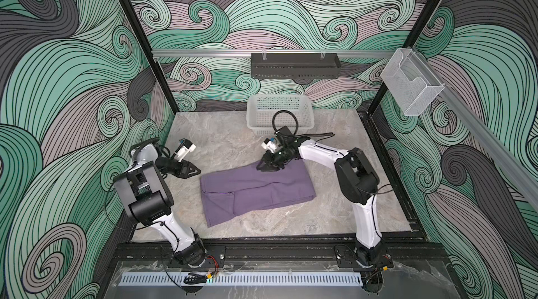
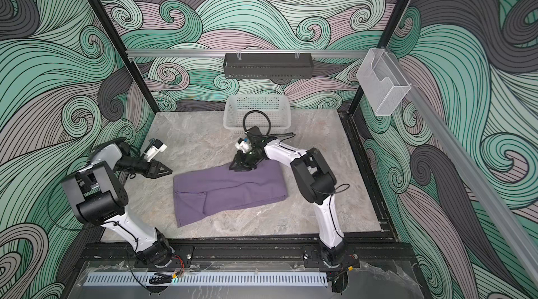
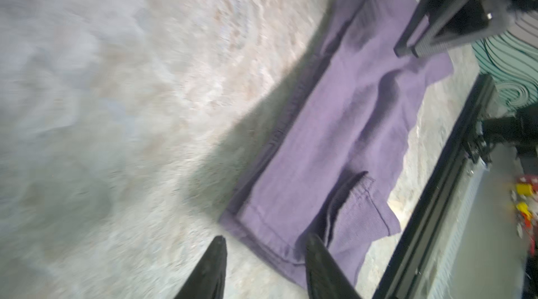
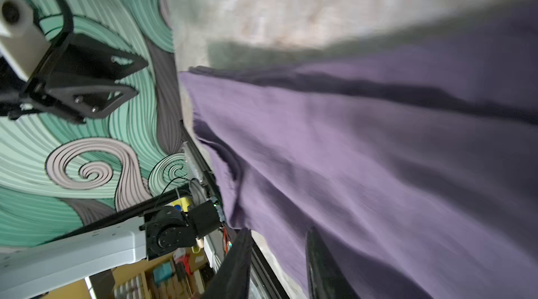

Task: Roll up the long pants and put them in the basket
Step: Adjust the long pant at the center of the board.

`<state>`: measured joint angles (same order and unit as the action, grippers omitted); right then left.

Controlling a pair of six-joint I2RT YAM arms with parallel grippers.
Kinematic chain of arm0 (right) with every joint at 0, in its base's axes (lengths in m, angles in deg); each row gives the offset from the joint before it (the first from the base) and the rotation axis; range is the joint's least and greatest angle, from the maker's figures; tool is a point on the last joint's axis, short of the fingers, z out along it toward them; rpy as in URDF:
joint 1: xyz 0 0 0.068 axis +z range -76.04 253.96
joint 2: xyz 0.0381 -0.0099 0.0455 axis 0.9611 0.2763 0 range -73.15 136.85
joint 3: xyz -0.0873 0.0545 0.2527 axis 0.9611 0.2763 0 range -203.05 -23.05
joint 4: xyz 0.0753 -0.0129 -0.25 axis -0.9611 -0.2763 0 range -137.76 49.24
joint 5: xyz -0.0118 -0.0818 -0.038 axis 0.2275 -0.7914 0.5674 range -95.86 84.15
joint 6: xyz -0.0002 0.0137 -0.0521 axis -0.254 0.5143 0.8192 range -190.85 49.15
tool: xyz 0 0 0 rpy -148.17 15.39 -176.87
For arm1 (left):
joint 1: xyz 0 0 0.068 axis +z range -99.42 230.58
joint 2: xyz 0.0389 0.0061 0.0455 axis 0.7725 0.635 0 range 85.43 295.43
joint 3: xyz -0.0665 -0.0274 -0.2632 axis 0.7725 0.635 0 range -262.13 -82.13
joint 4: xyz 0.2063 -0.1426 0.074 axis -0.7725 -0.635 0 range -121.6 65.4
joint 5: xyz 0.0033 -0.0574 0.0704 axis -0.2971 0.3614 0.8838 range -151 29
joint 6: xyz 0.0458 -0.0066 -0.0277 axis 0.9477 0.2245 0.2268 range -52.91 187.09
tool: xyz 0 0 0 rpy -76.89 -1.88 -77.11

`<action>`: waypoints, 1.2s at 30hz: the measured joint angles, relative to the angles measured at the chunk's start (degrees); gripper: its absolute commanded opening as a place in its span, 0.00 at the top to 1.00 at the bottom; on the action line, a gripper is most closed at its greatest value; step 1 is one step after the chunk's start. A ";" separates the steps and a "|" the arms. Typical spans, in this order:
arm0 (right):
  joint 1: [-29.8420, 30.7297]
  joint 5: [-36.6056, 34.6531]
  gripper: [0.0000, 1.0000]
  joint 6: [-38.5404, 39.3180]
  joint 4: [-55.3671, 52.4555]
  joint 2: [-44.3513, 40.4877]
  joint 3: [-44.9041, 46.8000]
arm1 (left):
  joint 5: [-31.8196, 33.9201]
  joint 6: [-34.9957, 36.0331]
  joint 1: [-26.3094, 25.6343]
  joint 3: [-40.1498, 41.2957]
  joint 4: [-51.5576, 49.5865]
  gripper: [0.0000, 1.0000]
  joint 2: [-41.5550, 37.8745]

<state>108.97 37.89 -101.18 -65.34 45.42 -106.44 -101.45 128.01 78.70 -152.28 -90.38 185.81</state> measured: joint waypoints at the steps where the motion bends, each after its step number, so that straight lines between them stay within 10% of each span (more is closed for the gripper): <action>1: -0.74 -0.76 0.69 0.55 -0.20 -0.94 2.51 | 0.13 -0.09 -1.51 1.25 0.07 0.54 0.00; 10: -6.32 -3.39 0.71 3.48 -1.20 -4.90 15.65 | 0.00 -2.21 -10.36 -0.20 -0.66 0.54 0.00; 24: -8.55 -9.11 0.70 4.81 -3.93 -9.16 18.97 | 10.38 -6.82 -43.91 -1.36 0.52 0.55 4.57; 36: -8.66 -9.25 0.71 4.87 -3.96 -8.92 18.93 | 15.10 -13.75 -56.63 -1.16 3.93 0.58 7.30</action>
<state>100.31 28.65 -96.30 -69.30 36.50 -87.52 -86.35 114.27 22.07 -153.44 -86.44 193.11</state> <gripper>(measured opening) 0.292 0.437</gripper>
